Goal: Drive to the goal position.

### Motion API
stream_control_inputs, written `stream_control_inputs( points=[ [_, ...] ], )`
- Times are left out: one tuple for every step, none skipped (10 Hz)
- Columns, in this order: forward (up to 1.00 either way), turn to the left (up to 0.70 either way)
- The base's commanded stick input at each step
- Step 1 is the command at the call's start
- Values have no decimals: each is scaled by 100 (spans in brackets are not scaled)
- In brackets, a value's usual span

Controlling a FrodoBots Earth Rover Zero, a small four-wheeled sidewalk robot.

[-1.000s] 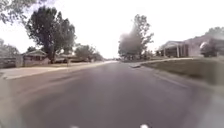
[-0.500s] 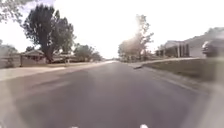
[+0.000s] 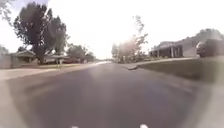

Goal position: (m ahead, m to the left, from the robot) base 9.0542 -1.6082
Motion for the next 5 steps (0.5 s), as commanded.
stream_control_inputs(
  points=[
    [100,0],
    [100,0],
    [100,0],
    [100,0],
    [100,0]
  ],
)
